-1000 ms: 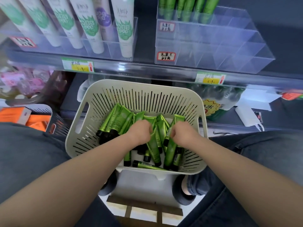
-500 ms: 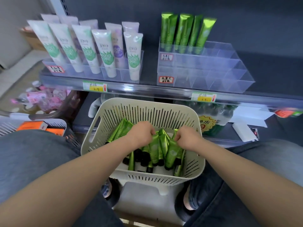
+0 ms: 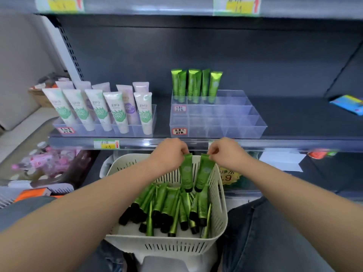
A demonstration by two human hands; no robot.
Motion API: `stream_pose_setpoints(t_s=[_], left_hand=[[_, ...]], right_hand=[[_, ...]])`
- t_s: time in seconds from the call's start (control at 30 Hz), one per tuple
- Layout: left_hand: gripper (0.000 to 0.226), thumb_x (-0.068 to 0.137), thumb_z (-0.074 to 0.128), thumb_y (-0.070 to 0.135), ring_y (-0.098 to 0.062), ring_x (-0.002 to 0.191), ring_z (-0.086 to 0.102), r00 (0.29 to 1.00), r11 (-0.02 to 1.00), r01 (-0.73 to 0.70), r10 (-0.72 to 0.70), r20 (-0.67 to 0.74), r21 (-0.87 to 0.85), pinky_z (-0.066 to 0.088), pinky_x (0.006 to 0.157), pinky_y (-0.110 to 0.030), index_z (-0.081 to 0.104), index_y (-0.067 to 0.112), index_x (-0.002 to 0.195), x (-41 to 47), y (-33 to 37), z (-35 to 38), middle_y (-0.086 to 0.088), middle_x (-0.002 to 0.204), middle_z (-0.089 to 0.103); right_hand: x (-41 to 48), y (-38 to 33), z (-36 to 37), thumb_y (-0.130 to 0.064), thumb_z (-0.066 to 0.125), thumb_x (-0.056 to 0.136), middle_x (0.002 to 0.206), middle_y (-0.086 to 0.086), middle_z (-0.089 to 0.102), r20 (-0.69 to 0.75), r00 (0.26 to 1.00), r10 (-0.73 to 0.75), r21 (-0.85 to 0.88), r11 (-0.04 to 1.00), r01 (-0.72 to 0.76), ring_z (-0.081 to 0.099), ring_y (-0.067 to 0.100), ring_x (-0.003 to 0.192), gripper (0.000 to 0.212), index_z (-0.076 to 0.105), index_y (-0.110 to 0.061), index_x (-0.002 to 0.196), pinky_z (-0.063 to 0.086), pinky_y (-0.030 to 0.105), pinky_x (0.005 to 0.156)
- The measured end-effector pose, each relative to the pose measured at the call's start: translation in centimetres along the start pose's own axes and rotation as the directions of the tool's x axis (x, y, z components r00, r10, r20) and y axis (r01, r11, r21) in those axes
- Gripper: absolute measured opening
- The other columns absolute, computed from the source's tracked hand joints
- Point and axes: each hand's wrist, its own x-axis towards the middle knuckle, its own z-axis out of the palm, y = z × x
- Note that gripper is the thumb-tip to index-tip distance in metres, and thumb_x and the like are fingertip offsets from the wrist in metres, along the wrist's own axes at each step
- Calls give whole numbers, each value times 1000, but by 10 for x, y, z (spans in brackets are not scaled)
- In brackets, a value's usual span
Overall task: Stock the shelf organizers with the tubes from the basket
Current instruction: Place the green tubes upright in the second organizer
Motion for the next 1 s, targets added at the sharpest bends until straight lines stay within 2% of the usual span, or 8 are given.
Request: stream_pose_setpoints(t_s=[0.17, 0.2, 0.33, 0.47, 0.57, 0.73, 0.9, 1.0], left_hand=[[27, 86, 54, 4, -22, 96, 63, 997, 999, -34, 34, -76, 11, 49, 85, -30, 71, 17, 101, 17, 25, -26, -3, 103, 70], [26, 87, 54, 4, -22, 96, 63, 995, 999, -34, 34, -94, 2, 50, 85, -31, 71, 17, 101, 21, 30, -31, -3, 103, 70], [28, 88, 53, 2, -23, 101, 62, 981, 997, -76, 70, -180, -25, 49, 89, -32, 70, 15, 105, 39, 50, -50, -5, 107, 69], [27, 88, 54, 6, -21, 101, 62, 961, 994, -104, 96, -258, -20, 48, 89, -28, 69, 17, 107, 58, 65, -63, -3, 106, 70], [28, 89, 53, 7, -21, 99, 62, 939, 992, -123, 107, -326, -30, 41, 80, -20, 68, 17, 110, 72, 74, -71, -4, 106, 70], [29, 92, 50, 7, -23, 104, 61, 906, 988, -147, 115, -408, -46, 44, 87, -27, 65, 16, 114, 99, 87, -80, -4, 112, 68], [26, 92, 50, 7, -24, 105, 60, 887, 982, -187, 153, -437, -35, 47, 90, -31, 63, 13, 114, 133, 93, -78, -6, 113, 67], [26, 92, 50, 6, -24, 107, 59, 879, 980, -198, 167, -447, -22, 46, 91, -32, 64, 11, 114, 156, 93, -77, -6, 115, 66]], right_hand=[[6, 4, -44, -5, 58, 85, 89, 1, 69, -103, 995, 12, 33, 999, -9, 56, 9, 71, 18, 72, -15, 85, 39, 20, 68], [7, 5, -53, -4, 57, 85, 90, 2, 70, -124, 992, 8, 39, 999, -4, 56, 9, 70, 18, 73, -14, 86, 39, 19, 68], [12, 11, -86, -7, 59, 84, 93, -1, 69, -208, 978, 1, 25, 1000, 5, 60, 14, 89, 17, 73, -14, 88, 44, 23, 77], [20, 17, -114, -8, 59, 84, 78, -8, 61, -286, 958, 5, 36, 999, 5, 54, 9, 81, 17, 73, -17, 84, 37, 19, 72], [29, 20, -129, -7, 58, 83, 75, -7, 60, -324, 946, -14, 39, 999, 28, 56, 11, 80, 18, 71, -19, 80, 37, 19, 72], [47, 28, -153, -7, 55, 85, 76, -5, 61, -392, 918, -55, 21, 997, 69, 54, 13, 81, 19, 72, -17, 82, 39, 20, 73], [72, 40, -167, -10, 55, 86, 77, -6, 59, -453, 891, -18, 39, 998, 39, 55, 14, 77, 18, 69, -21, 81, 38, 21, 69], [85, 47, -170, -9, 55, 87, 82, -3, 63, -478, 878, -14, 48, 998, 42, 59, 17, 82, 19, 70, -19, 82, 45, 25, 73]])
